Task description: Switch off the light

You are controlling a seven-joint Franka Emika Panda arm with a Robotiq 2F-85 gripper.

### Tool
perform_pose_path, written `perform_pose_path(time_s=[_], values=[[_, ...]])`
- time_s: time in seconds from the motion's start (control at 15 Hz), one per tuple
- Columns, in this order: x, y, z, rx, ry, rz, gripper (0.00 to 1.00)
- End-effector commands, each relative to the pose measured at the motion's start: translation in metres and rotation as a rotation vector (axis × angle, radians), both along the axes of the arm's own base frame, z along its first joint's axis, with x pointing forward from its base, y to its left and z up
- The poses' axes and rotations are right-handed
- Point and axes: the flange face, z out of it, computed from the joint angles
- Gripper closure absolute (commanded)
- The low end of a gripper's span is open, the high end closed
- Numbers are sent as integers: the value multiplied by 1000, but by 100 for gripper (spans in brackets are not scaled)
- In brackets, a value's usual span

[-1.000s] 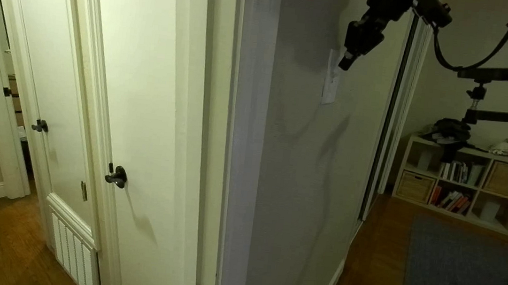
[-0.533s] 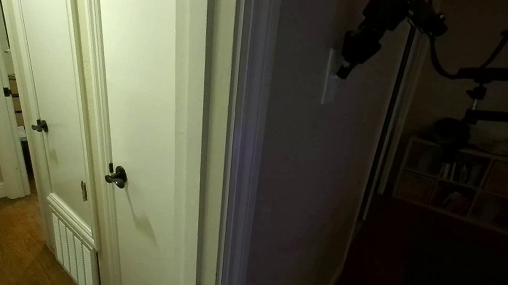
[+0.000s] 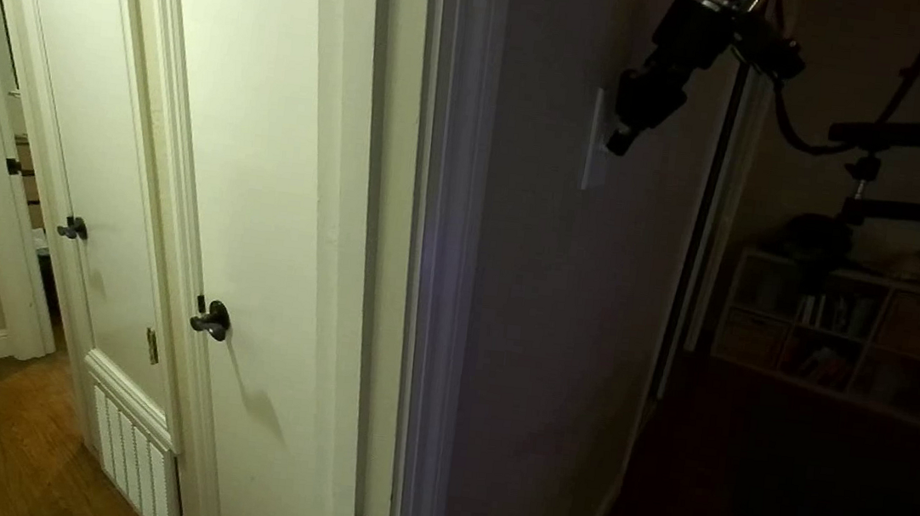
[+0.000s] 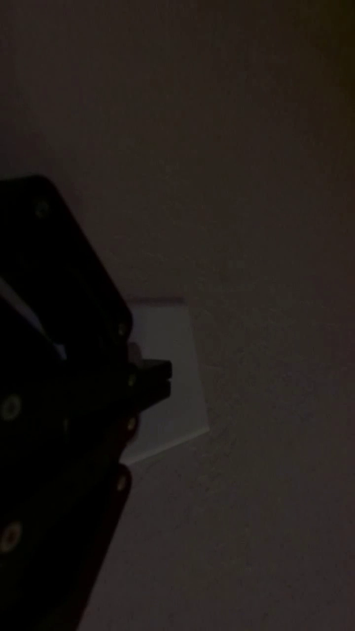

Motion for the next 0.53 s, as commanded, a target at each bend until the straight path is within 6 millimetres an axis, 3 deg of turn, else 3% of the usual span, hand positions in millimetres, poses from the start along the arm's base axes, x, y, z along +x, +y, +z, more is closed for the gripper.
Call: perform_pose_path(time_s=[0.0,0.2,0.47], values=[[-14,-6,2,-23,29,4,96],[-30,-3,1,-48,117,37,96],[-50,3,-24,33,316,107,96]])
